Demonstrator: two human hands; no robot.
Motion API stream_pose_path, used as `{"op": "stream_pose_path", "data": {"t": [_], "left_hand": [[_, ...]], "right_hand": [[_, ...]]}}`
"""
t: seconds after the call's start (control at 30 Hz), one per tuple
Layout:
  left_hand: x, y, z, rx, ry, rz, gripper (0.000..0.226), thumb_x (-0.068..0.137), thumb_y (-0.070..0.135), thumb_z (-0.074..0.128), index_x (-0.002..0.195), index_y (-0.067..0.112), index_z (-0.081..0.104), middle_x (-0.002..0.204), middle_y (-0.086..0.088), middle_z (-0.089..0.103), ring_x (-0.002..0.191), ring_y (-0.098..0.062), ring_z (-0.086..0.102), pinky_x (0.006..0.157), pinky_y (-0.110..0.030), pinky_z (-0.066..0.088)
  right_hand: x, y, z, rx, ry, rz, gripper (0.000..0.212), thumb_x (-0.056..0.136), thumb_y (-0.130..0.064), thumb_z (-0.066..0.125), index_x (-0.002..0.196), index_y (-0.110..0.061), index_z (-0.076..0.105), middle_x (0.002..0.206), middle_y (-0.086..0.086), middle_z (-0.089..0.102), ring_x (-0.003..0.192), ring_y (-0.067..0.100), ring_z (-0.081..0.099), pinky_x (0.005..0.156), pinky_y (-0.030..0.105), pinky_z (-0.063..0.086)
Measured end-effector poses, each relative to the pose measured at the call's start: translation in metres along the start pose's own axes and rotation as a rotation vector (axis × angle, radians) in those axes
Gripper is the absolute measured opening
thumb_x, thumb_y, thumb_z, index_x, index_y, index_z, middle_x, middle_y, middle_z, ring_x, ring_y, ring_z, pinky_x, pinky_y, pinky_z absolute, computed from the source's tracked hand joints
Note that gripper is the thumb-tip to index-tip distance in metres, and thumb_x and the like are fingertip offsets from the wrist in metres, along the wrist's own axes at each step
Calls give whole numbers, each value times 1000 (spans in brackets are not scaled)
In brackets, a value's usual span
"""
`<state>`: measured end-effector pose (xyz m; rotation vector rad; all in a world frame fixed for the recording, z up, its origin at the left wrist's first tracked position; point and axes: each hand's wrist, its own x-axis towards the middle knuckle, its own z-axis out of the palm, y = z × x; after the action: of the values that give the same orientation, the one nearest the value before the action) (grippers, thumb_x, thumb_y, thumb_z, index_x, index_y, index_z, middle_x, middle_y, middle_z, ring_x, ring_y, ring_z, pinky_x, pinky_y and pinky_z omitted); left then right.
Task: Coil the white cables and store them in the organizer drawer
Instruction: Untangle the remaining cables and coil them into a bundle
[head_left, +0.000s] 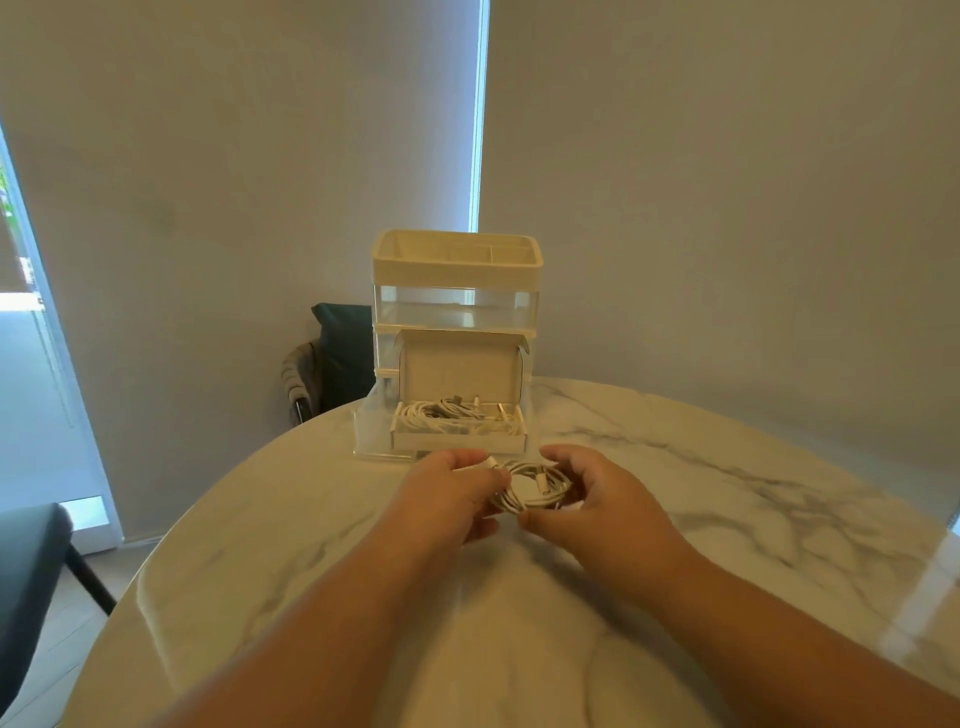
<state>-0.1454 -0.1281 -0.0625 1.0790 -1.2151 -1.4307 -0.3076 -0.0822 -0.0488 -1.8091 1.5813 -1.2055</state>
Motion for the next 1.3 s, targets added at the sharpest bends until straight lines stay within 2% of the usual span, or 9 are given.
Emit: {"op": "stream_pose_path", "data": {"t": [0.1, 0.23, 0.4, 0.57, 0.63, 0.83, 0.93, 1.17, 1.3], "left_hand": [[5, 8, -6, -58, 26, 39, 37, 86, 20, 73, 120, 15, 59, 94, -6, 76, 86, -18, 71, 63, -29, 51], [10, 15, -13, -113, 64, 92, 35, 96, 31, 60, 129, 21, 54, 109, -2, 73, 104, -19, 67, 80, -33, 52], [15, 7, -19, -184, 158, 118, 36, 97, 36, 58, 130, 23, 55, 121, 0, 66, 109, -18, 63, 84, -33, 51], [21, 0, -18, -171, 212, 95, 31, 96, 42, 57, 125, 30, 56, 117, 2, 66, 104, -18, 64, 74, -30, 48], [21, -2, -17, -151, 205, 102, 30, 96, 42, 56, 124, 31, 57, 115, 4, 66, 103, -16, 64, 73, -29, 47], [25, -6, -17, -95, 196, 118, 39, 95, 44, 57, 130, 29, 54, 116, 6, 65, 102, -13, 63, 74, -28, 49], [26, -6, -17, -93, 203, 106, 39, 94, 44, 59, 130, 29, 54, 115, 6, 65, 101, -13, 64, 73, -29, 48], [23, -5, -17, -64, 222, 81, 39, 93, 45, 60, 127, 27, 57, 112, 5, 66, 101, -14, 64, 77, -31, 50], [22, -3, -18, -57, 224, 75, 37, 93, 44, 60, 125, 27, 58, 109, 4, 66, 100, -15, 64, 77, -31, 50]], "right_hand": [[22, -10, -1, -88, -31, -65, 58, 72, -20, 82, 125, -29, 60, 100, -18, 66, 85, -10, 60, 72, 4, 43], [48, -14, 5, -71, -12, -82, 52, 75, -20, 80, 124, -27, 63, 96, -19, 68, 85, -9, 62, 73, 6, 47], [93, -10, 16, -11, 13, -29, 57, 77, -27, 79, 131, -22, 61, 104, -8, 69, 92, 6, 66, 86, 27, 55], [136, -12, 25, 79, 71, 14, 52, 79, -25, 78, 128, -20, 62, 99, -5, 68, 83, 6, 65, 64, 15, 47], [150, -11, 30, 76, 80, 29, 54, 80, -25, 77, 131, -18, 59, 104, -3, 68, 87, 9, 66, 66, 18, 50], [170, -4, 41, -274, -17, 86, 59, 76, -39, 70, 132, -26, 57, 122, -4, 62, 108, 16, 60, 95, 37, 51], [173, -10, 40, -510, -88, 154, 55, 66, -42, 64, 121, -36, 61, 116, -8, 62, 109, 19, 58, 99, 47, 46], [172, -21, 37, -626, -154, 82, 50, 75, -35, 65, 121, -17, 65, 119, 3, 65, 106, 22, 61, 92, 39, 53], [174, -28, 30, -437, -210, 15, 62, 80, -26, 63, 141, -27, 51, 139, 5, 54, 115, 23, 59, 94, 34, 52]]}}
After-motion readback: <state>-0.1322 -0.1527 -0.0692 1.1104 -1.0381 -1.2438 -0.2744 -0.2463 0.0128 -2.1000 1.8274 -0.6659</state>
